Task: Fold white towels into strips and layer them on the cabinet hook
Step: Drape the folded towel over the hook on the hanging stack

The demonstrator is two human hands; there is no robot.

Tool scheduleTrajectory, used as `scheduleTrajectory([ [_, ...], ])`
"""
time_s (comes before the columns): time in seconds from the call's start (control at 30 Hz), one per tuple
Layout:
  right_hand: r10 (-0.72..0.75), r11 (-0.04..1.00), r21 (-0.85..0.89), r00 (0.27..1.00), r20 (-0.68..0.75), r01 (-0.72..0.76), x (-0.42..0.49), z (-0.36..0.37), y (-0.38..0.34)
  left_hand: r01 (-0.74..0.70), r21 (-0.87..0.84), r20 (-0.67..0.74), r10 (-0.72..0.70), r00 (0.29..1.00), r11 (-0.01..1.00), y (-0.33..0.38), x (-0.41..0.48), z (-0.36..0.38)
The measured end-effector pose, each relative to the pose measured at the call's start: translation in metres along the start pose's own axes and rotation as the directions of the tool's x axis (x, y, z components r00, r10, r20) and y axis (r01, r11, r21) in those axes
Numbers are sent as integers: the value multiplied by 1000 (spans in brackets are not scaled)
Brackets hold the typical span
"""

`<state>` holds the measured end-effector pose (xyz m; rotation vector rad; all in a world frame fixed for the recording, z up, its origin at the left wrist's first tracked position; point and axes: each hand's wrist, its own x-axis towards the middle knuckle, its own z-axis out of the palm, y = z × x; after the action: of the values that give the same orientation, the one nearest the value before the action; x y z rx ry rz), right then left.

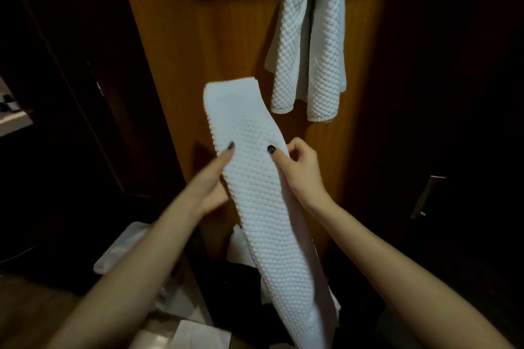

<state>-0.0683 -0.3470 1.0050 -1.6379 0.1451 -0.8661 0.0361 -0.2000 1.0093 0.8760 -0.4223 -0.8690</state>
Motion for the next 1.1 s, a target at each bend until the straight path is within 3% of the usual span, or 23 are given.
scheduleTrajectory([
  [0.1, 17, 997, -78, 1000, -4, -17, 3, 0, 5, -23, 11, -49, 24, 999, 1000, -39, -10, -4],
  [0.3, 23, 982, -190, 1000, 9, -21, -6, -13, 9, -92, 77, -118, 100, 988, 993, -48, -8, 6],
  [0.4, -21, 954, -299, 1000, -11, 17, -15, -27, 8, -122, 87, -97, 130, 987, 989, -43, -3, 13],
  [0.5, 42, 926, -378, 996, 83, -7, -25, -43, 11, -191, 112, -50, 198, 979, 975, -28, 6, 20],
  [0.57, 112, 937, -345, 983, 146, -56, -28, -49, 16, -240, 150, -18, 246, 969, 959, -14, 13, 24],
  [0.67, 56, 965, -262, 985, 163, -11, -33, -50, 23, -298, 198, 25, 299, 954, 934, 7, 19, 30],
  [0.77, -50, 990, -129, 998, 33, 54, -34, -43, 25, -343, 219, 38, 343, 938, 913, 25, 26, 36],
  [0.83, -77, 987, -139, 997, 21, 80, -31, -39, 22, -373, 224, 37, 374, 927, 901, 34, 30, 40],
  [0.9, -50, 979, -193, 993, 103, 69, -30, -36, 23, -388, 225, 29, 391, 920, 894, 40, 35, 43],
  [1.0, 2, 983, -185, 994, 106, 18, -31, -38, 28, -386, 217, -3, 396, 918, 897, 43, 40, 46],
  [1.1, 142, 972, -205, 980, 140, -112, -31, -42, 32, -379, 224, -15, 392, 920, 898, 46, 43, 46],
])
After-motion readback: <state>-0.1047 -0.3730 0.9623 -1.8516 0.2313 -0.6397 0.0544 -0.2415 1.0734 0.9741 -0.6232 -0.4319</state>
